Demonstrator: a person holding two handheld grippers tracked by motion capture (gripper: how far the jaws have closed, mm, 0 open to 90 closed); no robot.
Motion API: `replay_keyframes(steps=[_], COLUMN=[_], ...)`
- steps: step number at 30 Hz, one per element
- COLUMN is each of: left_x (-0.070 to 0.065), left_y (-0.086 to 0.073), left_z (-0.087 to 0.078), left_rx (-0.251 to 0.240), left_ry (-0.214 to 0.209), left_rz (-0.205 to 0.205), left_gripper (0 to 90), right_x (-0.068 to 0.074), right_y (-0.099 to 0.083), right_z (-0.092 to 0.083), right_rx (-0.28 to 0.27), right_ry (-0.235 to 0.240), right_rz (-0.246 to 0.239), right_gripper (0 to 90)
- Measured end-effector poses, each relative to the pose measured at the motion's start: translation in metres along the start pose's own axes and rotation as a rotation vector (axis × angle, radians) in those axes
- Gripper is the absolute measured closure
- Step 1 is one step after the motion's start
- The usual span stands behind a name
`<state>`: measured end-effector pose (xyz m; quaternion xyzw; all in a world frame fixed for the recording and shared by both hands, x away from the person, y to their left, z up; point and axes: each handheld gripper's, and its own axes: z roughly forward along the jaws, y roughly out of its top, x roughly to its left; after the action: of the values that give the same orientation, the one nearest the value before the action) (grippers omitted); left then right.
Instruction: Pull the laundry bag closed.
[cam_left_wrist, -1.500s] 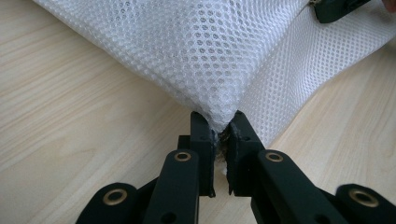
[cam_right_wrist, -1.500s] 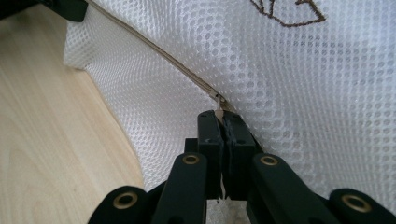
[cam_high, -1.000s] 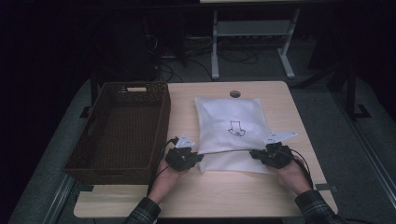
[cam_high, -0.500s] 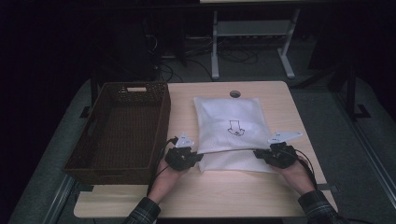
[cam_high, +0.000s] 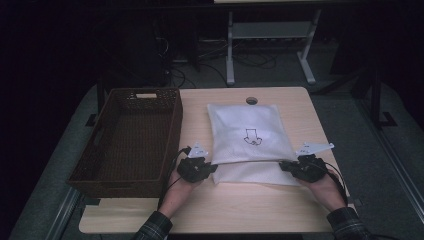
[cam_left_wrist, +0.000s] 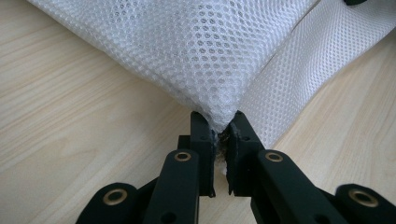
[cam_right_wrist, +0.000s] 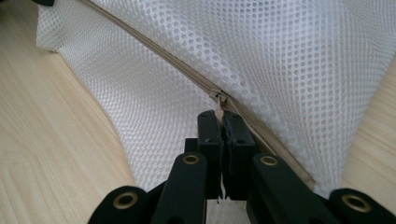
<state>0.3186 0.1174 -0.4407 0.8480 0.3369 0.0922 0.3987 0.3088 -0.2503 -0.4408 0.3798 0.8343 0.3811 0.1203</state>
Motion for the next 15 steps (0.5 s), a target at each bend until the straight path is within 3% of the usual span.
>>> replay_keyframes(steps=[15], left_x=[0.000], left_y=[0.001], left_z=[0.000], left_rx=[-0.004], left_ry=[0.009], left_rz=[-0.006], left_gripper=[83.0], right_x=[-0.009], right_y=[-0.009], right_z=[-0.012], right_rx=[-0.010], right_ry=[-0.022], right_rz=[0.022], right_gripper=[86.8])
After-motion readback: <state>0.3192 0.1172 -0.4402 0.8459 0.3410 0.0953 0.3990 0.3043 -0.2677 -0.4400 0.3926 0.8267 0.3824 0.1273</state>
